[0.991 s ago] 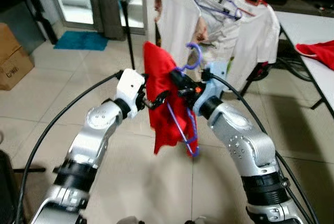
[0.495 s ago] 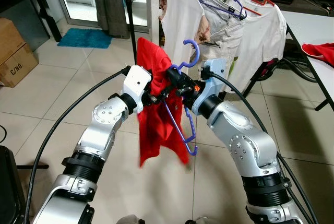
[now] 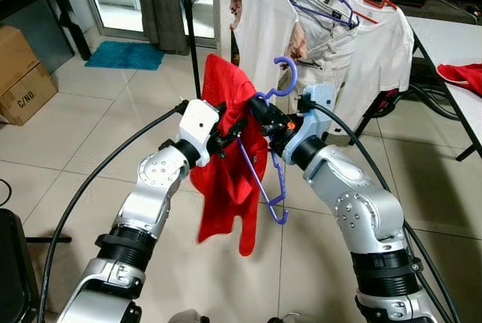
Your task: Hang hanger
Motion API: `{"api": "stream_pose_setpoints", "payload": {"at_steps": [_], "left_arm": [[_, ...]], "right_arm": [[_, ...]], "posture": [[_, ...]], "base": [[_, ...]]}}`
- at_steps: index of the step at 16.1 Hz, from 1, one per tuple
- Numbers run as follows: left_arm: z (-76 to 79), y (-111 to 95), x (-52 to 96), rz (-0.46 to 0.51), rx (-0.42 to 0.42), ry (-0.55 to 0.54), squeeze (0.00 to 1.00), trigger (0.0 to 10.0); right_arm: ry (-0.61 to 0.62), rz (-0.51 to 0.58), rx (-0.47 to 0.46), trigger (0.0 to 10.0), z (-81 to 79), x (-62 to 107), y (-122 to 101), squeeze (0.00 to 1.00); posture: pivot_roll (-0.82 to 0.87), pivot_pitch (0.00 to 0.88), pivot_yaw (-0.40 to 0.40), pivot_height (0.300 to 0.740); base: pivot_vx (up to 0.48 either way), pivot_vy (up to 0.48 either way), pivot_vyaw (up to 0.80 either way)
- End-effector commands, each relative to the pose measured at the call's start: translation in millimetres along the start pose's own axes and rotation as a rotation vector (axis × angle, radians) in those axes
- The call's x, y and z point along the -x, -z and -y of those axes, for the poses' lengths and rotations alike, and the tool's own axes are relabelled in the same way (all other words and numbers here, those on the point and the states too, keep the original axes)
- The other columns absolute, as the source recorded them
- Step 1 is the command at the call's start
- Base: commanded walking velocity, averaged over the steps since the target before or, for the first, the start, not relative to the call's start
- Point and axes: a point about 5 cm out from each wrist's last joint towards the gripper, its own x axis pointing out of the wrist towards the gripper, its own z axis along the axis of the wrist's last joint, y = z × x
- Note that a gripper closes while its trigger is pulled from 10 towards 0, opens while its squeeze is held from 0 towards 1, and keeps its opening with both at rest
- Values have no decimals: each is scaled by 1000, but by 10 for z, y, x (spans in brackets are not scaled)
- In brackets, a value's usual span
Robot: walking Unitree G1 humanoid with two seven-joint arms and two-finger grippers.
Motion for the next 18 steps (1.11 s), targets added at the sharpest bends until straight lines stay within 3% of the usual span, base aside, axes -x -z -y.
{"api": "stream_pose_setpoints", "payload": {"at_steps": [1,8,11,15,18], "left_arm": [[-34,18,27,-7,-3,-20,0,0],[-105,24,32,2,22,-55,0,0],[-144,-30,45,47,78,-104,0,0],[-320,-47,78,71,212,-257,0,0],[-327,-14,79,45,234,-273,0,0]], "right_arm": [[-5,23,-26,10000,-3,-5,-55,0],[15,24,-36,10000,15,1,-54,0],[23,-4,-40,10000,16,-5,2,0],[280,-184,-82,10000,319,54,315,0],[421,-281,-90,10000,459,158,466,0]], "posture": [[-69,13,10,740],[-76,10,18,740],[-68,16,5,740],[-63,21,-5,740],[-66,23,-4,740]], "base": [[0,0,0],[0,0,0],[0,0,0],[0,0,0],[0,0,0]]}}
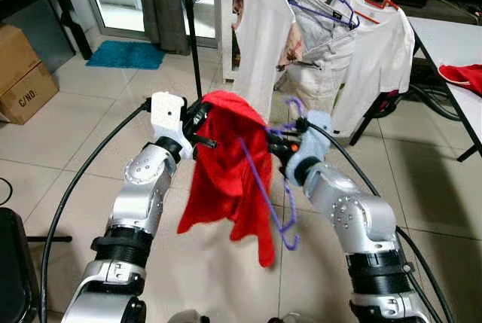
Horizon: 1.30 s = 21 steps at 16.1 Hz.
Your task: Hang hanger
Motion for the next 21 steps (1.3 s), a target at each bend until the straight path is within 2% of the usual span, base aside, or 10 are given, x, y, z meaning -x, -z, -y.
{"api": "stream_pose_setpoints", "payload": {"at_steps": [1,5,7,10,11,13,16,17,19,21], "left_arm": [[-9,-70,-43,14,1,-9,0,0],[27,-16,-56,-30,-4,7,0,0],[167,-4,-69,-44,2,110,0,0],[435,118,-30,-117,10,299,0,0],[473,149,-19,-135,11,319,0,0],[606,222,17,-173,32,382,0,0],[661,217,27,-174,49,406,0,0],[643,186,14,-158,49,391,0,0],[602,134,-7,-130,54,358,0,0],[533,58,-37,-87,52,310,0,0]], "right_arm": [[78,-19,-6,10000,114,32,28,0],[252,30,-67,10000,260,37,-65,0],[307,85,-113,10000,323,2,-145,0],[259,224,-141,10000,172,-48,-389,0],[259,262,-139,10000,144,-47,-445,0],[121,351,-127,10000,-78,-55,-598,0],[26,324,-16,10000,-227,-73,-537,0],[93,185,85,10000,-131,-130,-323,0],[139,135,129,10000,-43,-149,-238,0],[90,124,205,10000,-45,-144,-232,0]], "posture": [[-66,23,-4,740],[-66,23,-4,740],[-66,23,-4,740],[-70,20,8,740],[-67,20,5,740],[-67,20,5,740],[-67,19,2,740],[-66,18,0,740],[-64,18,-1,740],[-63,16,0,740]], "base": [[0,0,0],[0,0,0],[0,0,0],[0,0,0],[0,0,0],[0,0,0],[0,0,0],[0,0,0],[0,0,0],[0,0,0]]}}
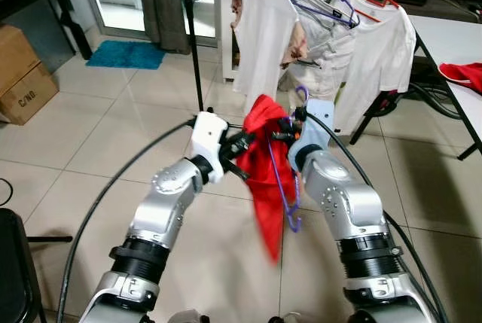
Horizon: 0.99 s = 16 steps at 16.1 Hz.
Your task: Hang hanger
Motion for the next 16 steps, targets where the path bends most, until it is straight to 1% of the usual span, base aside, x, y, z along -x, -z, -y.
{"api": "stream_pose_setpoints", "payload": {"at_steps": [1,2,3,4,5,6,7,8,10,11,12,16], "left_arm": [[-69,-189,-21,81,-25,-35,0,0],[-85,-207,-18,87,-28,-42,0,0],[-111,-219,-11,85,-36,-48,0,0],[-111,-211,-6,79,-43,-46,0,0],[-100,-190,-2,71,-49,-44,0,0],[-97,-189,-4,72,-48,-46,0,0],[-86,-185,-9,74,-45,-44,0,0],[-71,-178,-17,71,-45,-37,0,0],[-50,-165,-24,58,-51,-19,0,0],[-33,-140,-23,41,-49,-4,0,0],[0,-95,-21,14,-48,23,0,0],[90,-43,-24,-13,-44,78,0,0]], "right_arm": [[-60,-11,121,10000,-61,21,-4,0],[-63,-17,114,10000,-54,25,9,0],[-31,14,35,10000,-10,32,-45,0],[-30,23,13,10000,-5,34,-73,0],[-127,-25,45,10000,-77,56,-58,0],[-145,-33,67,10000,-89,62,-49,0],[-83,-30,47,10000,-36,51,-51,0],[-99,-56,37,10000,-50,57,-14,0],[-104,35,-44,10000,-78,59,-125,0],[-125,94,-96,10000,-95,64,-230,0],[-146,149,-114,10000,-112,71,-328,0],[-173,201,-121,10000,-172,65,-403,0]], "posture": [[-64,14,-1,740],[-64,14,-1,740],[-61,15,-2,740],[-61,15,-2,740],[-63,15,-1,740],[-63,15,-1,740],[-64,15,-1,740],[-64,13,-1,740],[-63,12,-2,740],[-64,9,0,740],[-64,9,1,740],[-63,7,-3,740]], "base": [[0,0,0],[0,0,0],[0,0,0],[0,0,0],[0,0,0],[0,0,0],[0,0,0],[0,0,0],[0,0,0],[0,0,0],[0,0,0],[0,0,0]]}}
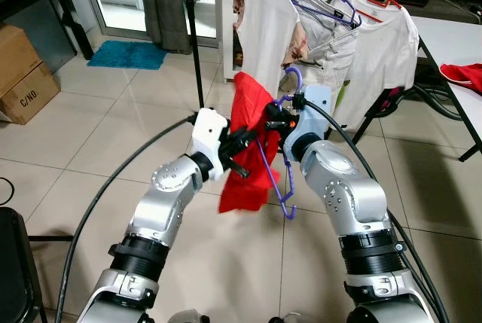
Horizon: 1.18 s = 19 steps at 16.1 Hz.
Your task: Hang hanger
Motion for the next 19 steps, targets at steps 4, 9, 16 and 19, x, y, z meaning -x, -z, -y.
{"api": "stream_pose_setpoints", "payload": {"at_steps": [4,9,16,19], "left_arm": [[-25,-94,-3,32,-26,-31,0,10000],[7,-147,42,45,-15,48,1000,10000],[67,-83,146,-37,-22,159,1000,10000],[-100,-54,169,-93,-56,29,1000,10000]], "right_arm": [[-32,86,11,10000,-40,4,-155,0],[-49,104,8,10000,-55,0,-182,0],[-81,110,21,10000,-76,-35,-203,0],[-85,104,39,10000,-62,-26,-184,0]], "posture": [[-61,12,-5,740],[-57,11,-8,740],[-44,9,-13,740],[-45,8,-13,740]], "base": [[0,0,0],[0,0,0],[0,0,0],[0,0,0]]}}
